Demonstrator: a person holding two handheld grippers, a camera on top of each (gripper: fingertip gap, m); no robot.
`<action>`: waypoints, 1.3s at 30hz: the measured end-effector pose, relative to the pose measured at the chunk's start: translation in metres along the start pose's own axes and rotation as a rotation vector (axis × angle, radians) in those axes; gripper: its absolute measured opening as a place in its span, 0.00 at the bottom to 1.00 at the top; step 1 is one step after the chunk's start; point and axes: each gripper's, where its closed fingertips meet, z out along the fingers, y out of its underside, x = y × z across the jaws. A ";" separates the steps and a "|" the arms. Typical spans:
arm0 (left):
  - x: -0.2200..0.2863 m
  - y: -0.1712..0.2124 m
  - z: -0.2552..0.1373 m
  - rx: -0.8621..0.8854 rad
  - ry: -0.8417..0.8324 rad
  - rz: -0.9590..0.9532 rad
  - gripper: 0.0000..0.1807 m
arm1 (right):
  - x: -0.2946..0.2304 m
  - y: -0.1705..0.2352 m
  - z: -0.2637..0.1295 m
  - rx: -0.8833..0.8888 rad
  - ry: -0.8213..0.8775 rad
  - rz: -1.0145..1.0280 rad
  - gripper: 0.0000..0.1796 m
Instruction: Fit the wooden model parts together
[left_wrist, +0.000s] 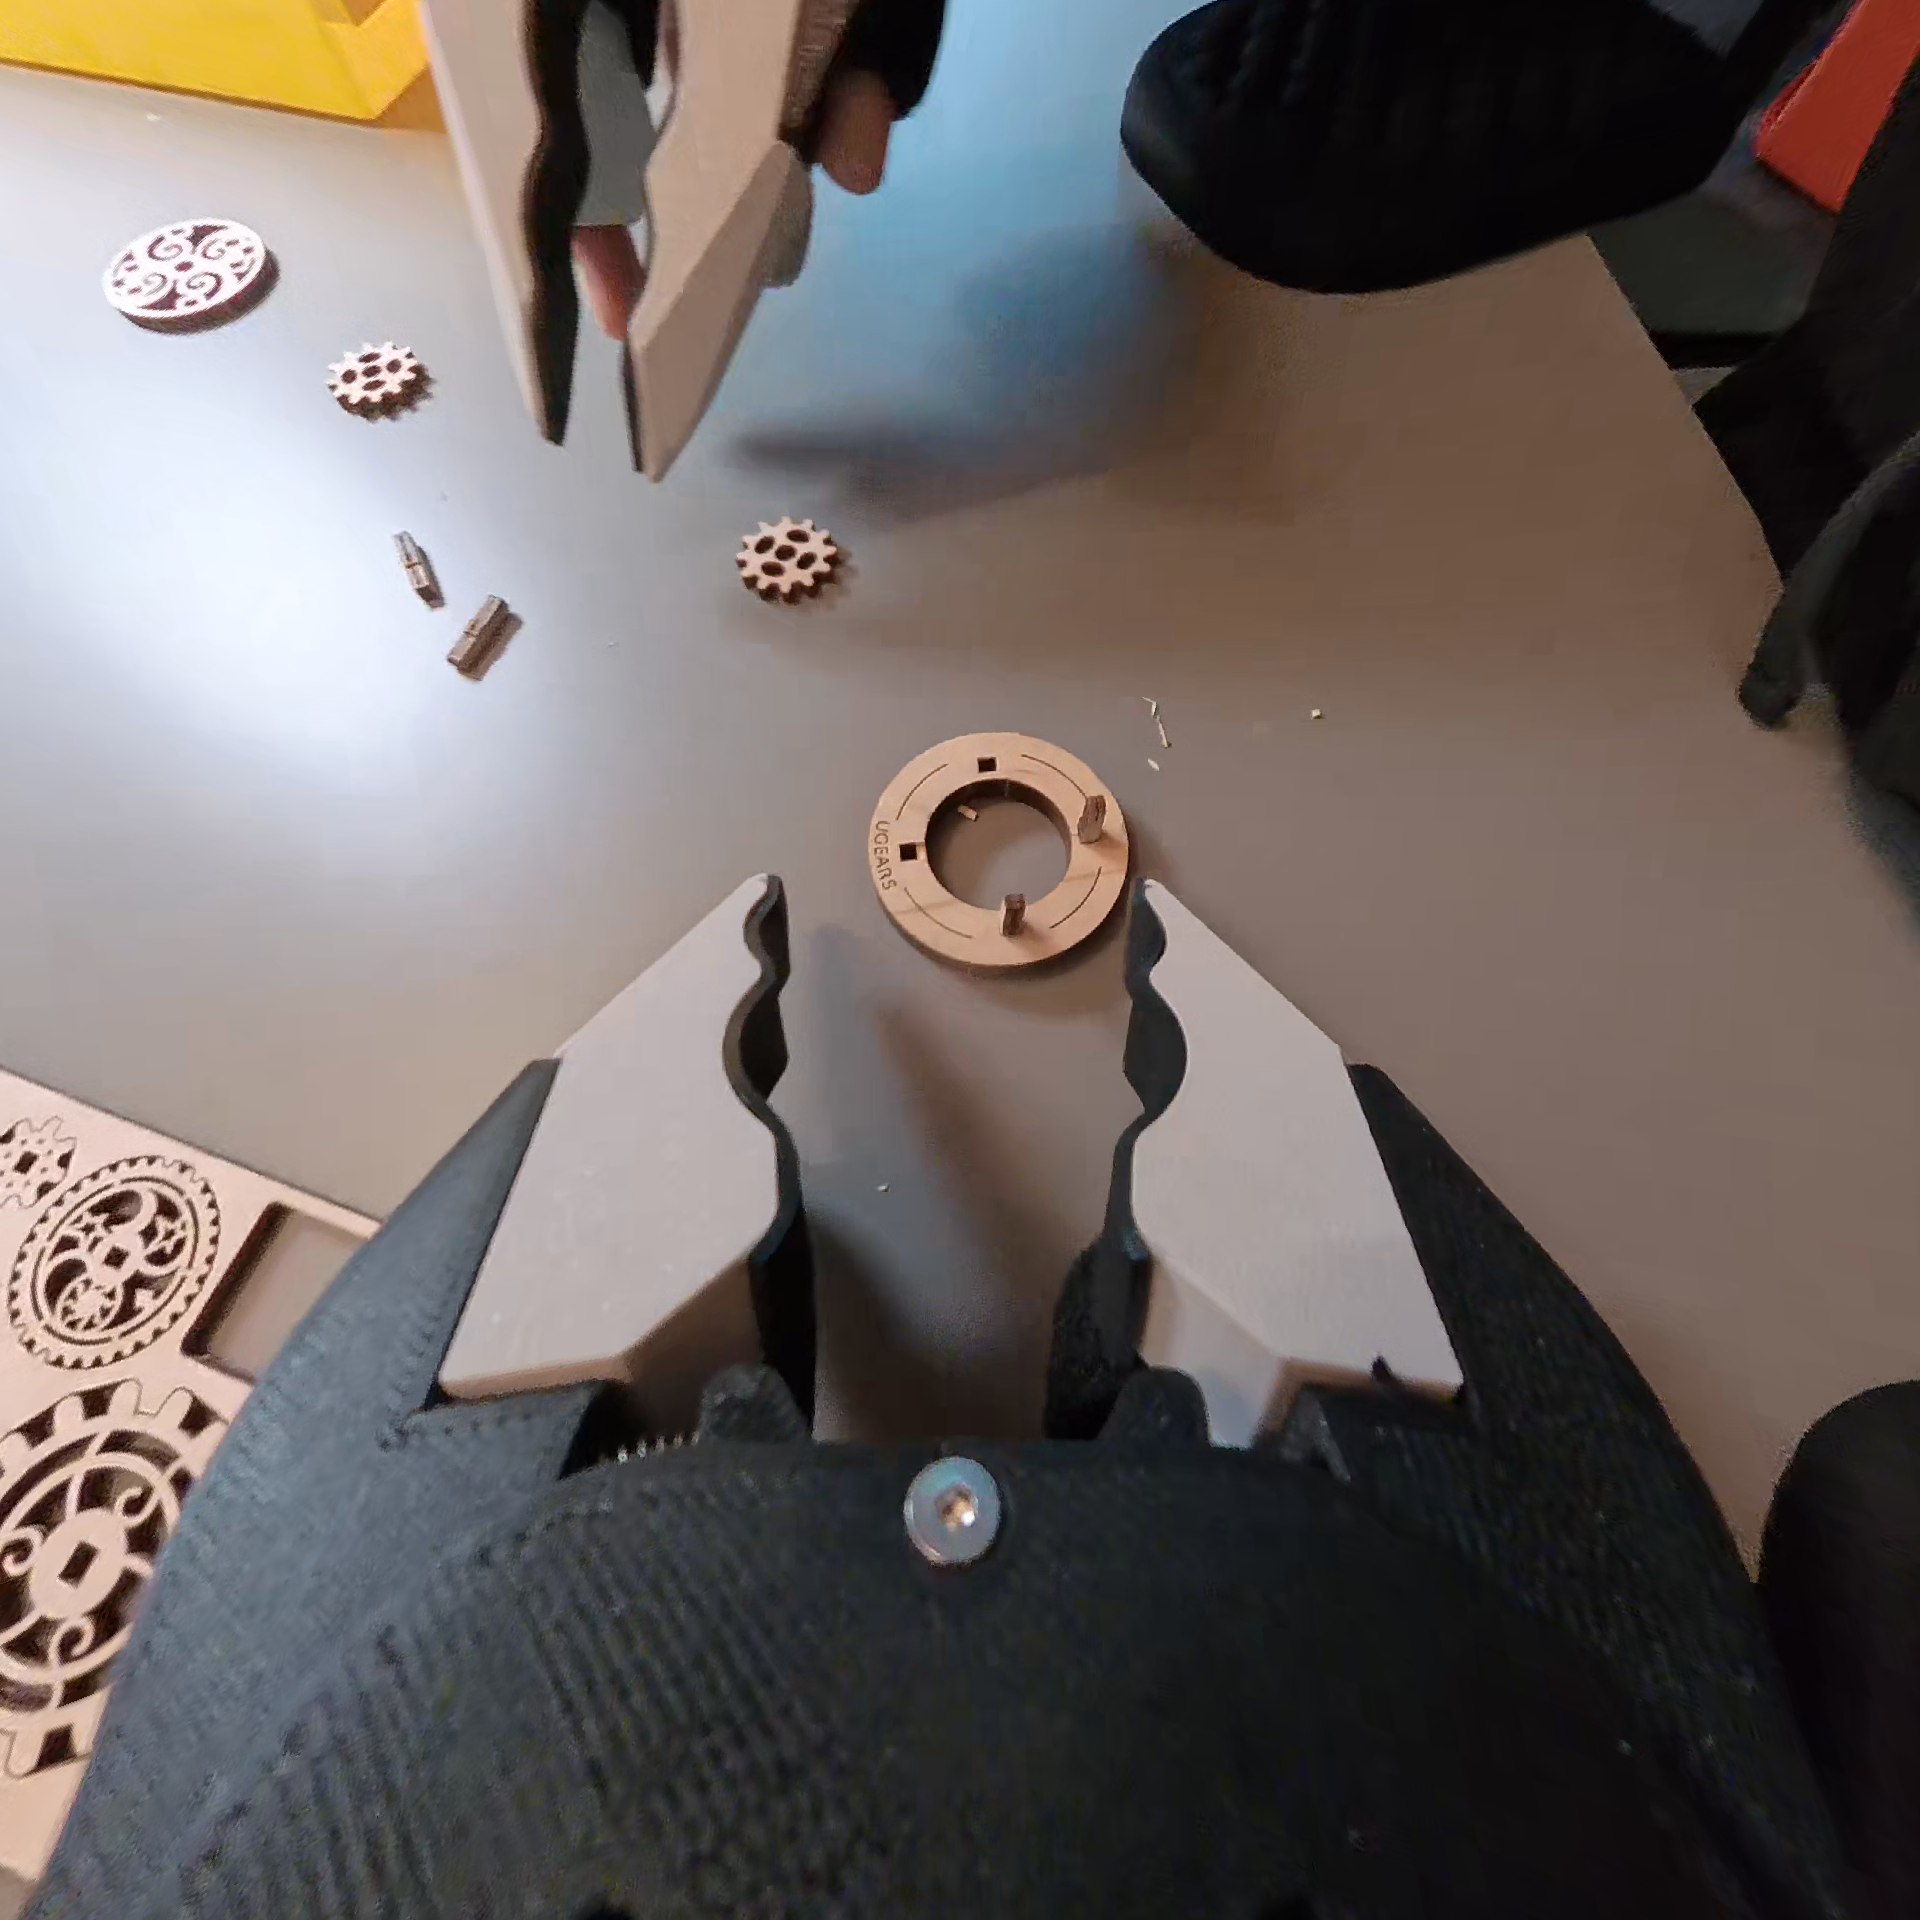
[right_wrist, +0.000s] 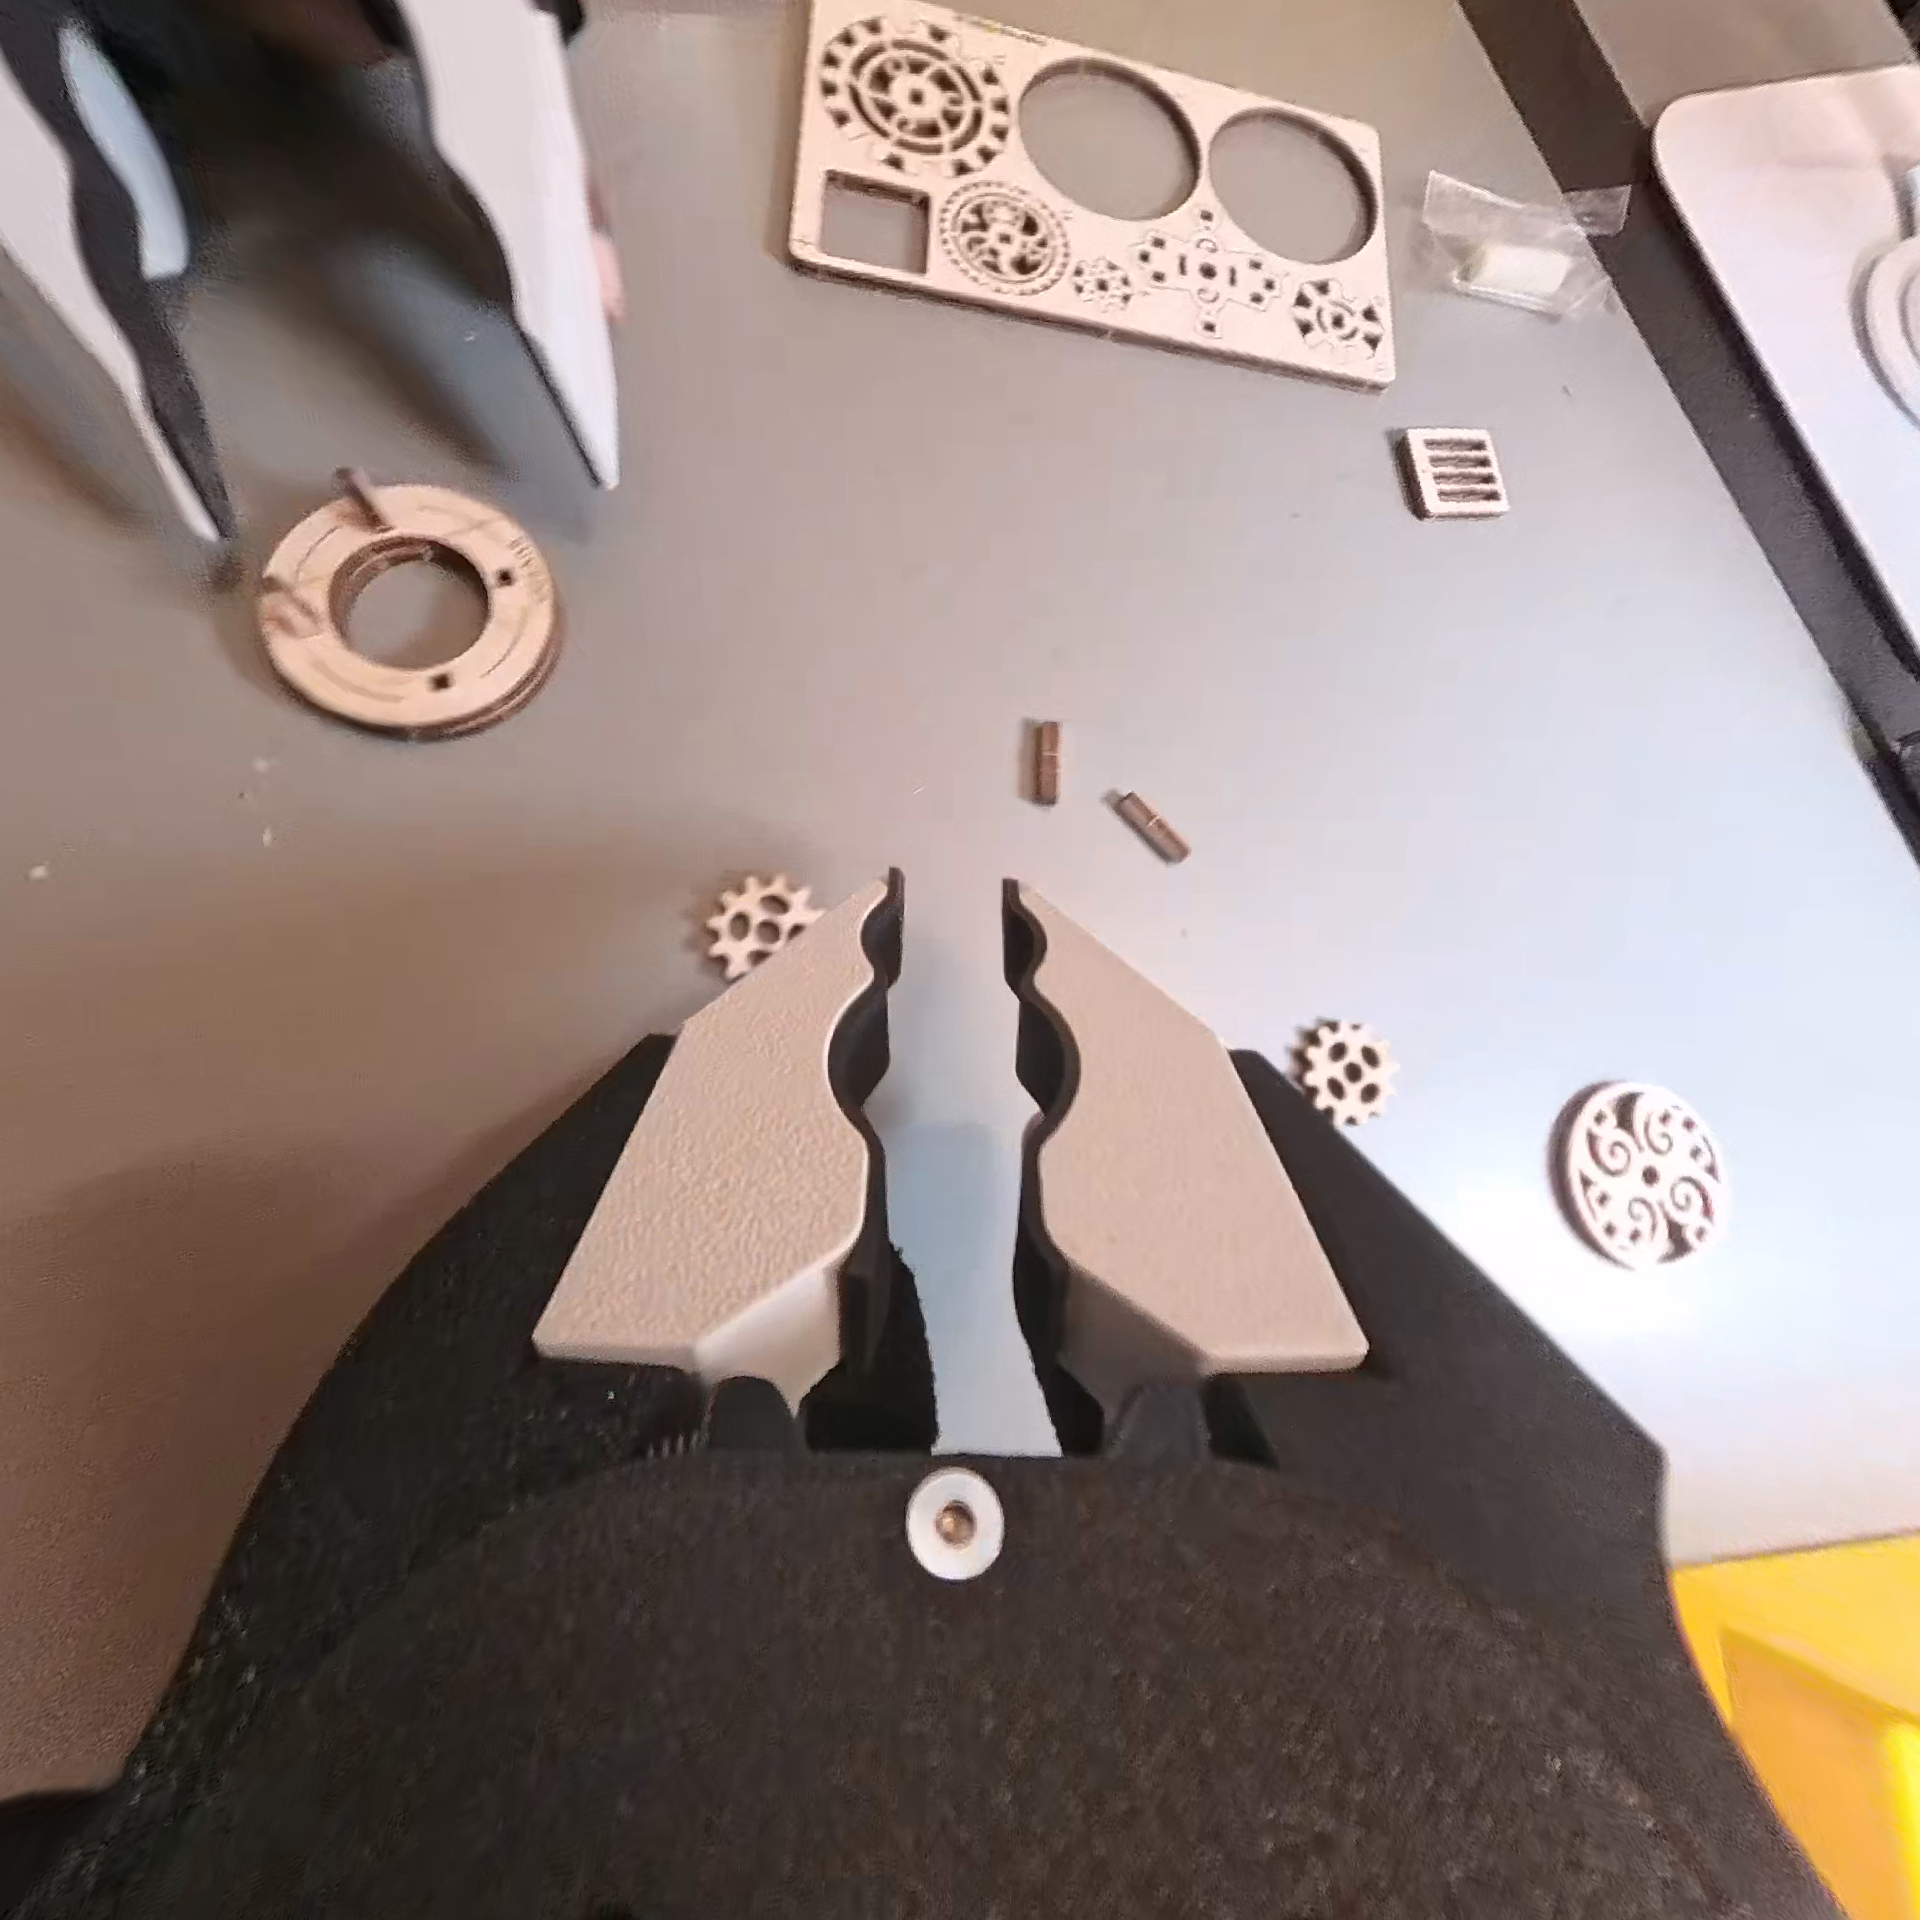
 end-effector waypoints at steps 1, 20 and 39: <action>0.000 0.002 0.001 -0.007 0.001 0.001 0.35 | 0.004 -0.001 0.005 -0.001 -0.020 0.021 0.09; -0.023 -0.051 -0.029 0.351 0.016 -0.363 0.21 | -0.038 -0.084 -0.009 0.334 -0.034 -0.401 0.00; 0.021 -0.099 -0.046 0.576 0.117 -0.289 0.01 | -0.097 -0.108 -0.054 0.395 0.097 -0.531 0.04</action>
